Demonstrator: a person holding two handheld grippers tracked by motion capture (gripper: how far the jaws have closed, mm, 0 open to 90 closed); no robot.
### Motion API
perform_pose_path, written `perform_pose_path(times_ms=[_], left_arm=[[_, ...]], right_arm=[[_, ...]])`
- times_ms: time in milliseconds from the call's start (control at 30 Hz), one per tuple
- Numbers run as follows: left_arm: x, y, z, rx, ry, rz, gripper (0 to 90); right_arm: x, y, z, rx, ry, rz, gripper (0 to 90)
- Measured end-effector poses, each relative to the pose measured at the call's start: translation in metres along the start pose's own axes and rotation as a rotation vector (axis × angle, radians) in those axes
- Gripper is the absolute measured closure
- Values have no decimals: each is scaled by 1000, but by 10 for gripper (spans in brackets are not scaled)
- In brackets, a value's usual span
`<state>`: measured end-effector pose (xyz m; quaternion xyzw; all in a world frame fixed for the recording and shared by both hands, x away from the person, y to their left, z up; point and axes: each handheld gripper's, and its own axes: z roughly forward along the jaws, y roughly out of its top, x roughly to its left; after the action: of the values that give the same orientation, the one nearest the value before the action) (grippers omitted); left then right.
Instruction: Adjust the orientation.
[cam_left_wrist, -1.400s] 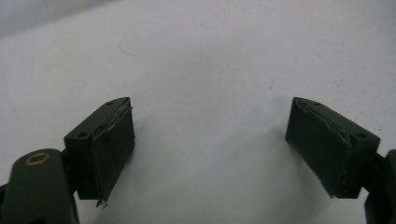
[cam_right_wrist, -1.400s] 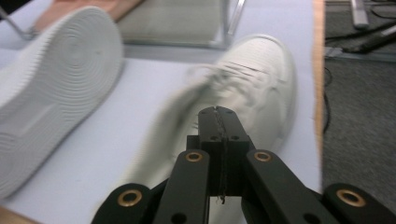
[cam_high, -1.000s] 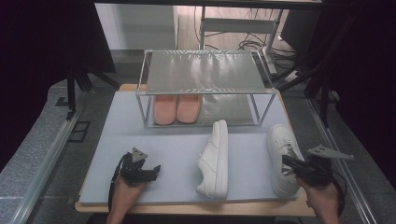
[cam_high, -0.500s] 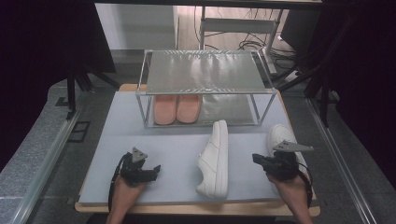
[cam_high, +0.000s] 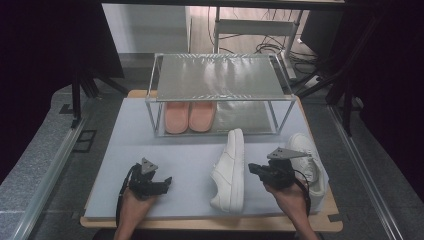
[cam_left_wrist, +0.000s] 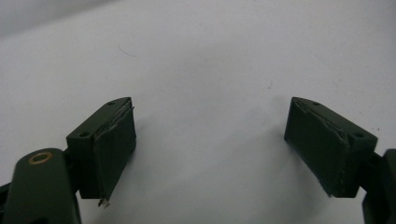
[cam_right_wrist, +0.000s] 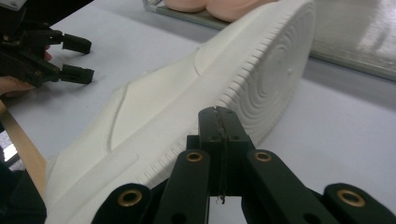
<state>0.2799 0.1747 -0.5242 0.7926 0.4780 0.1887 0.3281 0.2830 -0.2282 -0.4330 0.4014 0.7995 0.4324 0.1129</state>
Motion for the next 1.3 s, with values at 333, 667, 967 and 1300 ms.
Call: perform_pose_path(times_ms=[333,667,967,1300], left_arm=[[0,0,0,-1,0,0,167],[0,0,0,0,0,2,168],[0,0,0,-2,0,2,171],[0,0,0,-1,-1,1,170]], right_arm=[[11,8,21,11,17,-25,900],[11,6,23,25,6,-32,900],[9,-1,10,39,-58,-41,900],[-10,-18,-9,63,-168,18,900]])
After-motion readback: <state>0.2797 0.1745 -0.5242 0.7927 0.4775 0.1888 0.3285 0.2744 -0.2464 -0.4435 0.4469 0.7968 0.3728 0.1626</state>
